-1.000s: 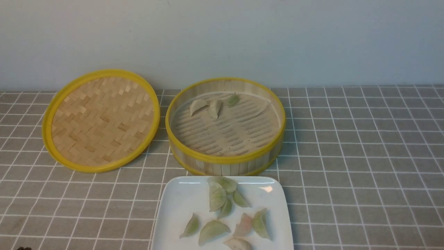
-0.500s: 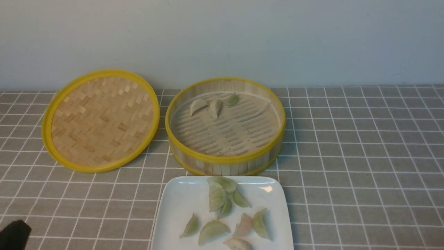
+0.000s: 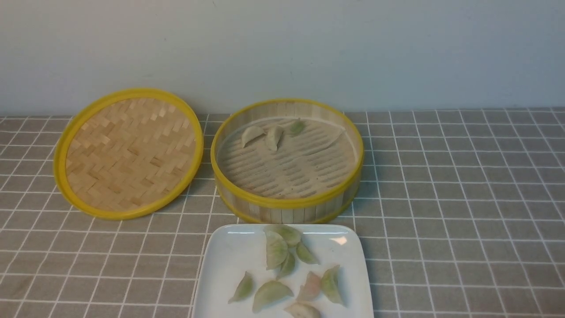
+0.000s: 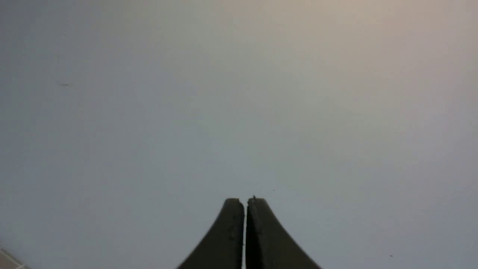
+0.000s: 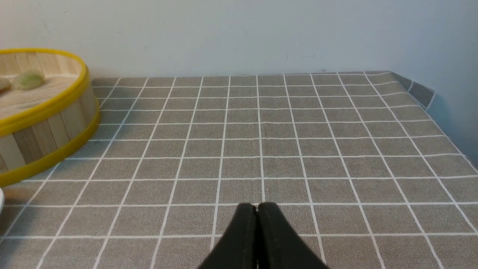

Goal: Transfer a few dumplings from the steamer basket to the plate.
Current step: Use the left arm to grab a dumpling from the steamer, then use the left arm to put the dumpling into the plate

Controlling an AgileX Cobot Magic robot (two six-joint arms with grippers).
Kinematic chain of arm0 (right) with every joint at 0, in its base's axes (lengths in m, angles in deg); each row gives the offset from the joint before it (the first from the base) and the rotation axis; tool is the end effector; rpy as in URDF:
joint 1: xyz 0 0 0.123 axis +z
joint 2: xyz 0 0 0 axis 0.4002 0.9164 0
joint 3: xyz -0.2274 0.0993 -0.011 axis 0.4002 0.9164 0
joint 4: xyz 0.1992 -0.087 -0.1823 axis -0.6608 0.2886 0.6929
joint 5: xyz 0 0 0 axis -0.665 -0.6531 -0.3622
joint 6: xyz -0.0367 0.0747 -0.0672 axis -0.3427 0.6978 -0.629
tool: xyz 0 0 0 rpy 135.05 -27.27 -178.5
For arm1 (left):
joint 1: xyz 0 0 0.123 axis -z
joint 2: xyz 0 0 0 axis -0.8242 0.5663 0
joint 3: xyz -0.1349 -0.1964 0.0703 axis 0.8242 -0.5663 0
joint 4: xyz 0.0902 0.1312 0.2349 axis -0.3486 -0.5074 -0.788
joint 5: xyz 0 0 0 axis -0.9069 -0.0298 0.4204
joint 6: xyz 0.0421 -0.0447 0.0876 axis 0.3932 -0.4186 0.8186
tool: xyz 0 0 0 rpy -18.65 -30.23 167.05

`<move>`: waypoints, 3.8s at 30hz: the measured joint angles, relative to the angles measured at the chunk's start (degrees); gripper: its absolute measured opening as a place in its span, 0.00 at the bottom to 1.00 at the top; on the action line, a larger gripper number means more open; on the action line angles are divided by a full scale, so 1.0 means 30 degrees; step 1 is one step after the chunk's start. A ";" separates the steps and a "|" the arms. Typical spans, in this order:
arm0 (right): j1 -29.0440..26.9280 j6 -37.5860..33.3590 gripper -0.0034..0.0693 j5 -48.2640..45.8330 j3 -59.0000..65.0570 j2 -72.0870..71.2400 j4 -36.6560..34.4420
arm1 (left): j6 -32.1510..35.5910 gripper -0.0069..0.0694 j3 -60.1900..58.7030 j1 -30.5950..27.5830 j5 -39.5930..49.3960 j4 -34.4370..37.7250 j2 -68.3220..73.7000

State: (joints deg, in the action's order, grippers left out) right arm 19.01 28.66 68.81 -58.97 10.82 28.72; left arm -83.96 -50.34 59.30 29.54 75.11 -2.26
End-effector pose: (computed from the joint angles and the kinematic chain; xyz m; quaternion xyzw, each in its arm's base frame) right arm 0.1372 -0.0100 0.1687 0.0565 0.7989 -0.0001 0.5988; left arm 0.1351 0.0156 0.2681 -0.2467 0.4741 -0.2403 0.8103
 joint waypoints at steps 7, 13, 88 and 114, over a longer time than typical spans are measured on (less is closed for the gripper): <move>0.0000 0.0000 0.03 0.0000 0.0000 0.0000 0.0000 | -0.1104 0.08 0.4224 0.0000 0.2477 -0.5172 0.5805; 0.0000 0.0000 0.03 0.0000 0.0000 0.0000 0.0000 | -0.3147 0.08 1.0780 0.0616 1.2994 -0.9398 1.2283; 0.0000 -0.0019 0.03 -0.0018 0.0000 0.0000 0.0000 | 0.5906 0.42 4.3243 0.5355 2.7078 -1.0784 4.6604; 0.0000 -0.0019 0.03 -0.0018 0.0000 0.0000 0.0000 | 0.5757 0.37 3.9125 0.5543 3.2464 -0.5753 3.3253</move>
State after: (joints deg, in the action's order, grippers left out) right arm 19.01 28.60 68.75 -58.97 10.82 28.72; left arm -66.68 67.04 75.93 126.94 57.85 97.50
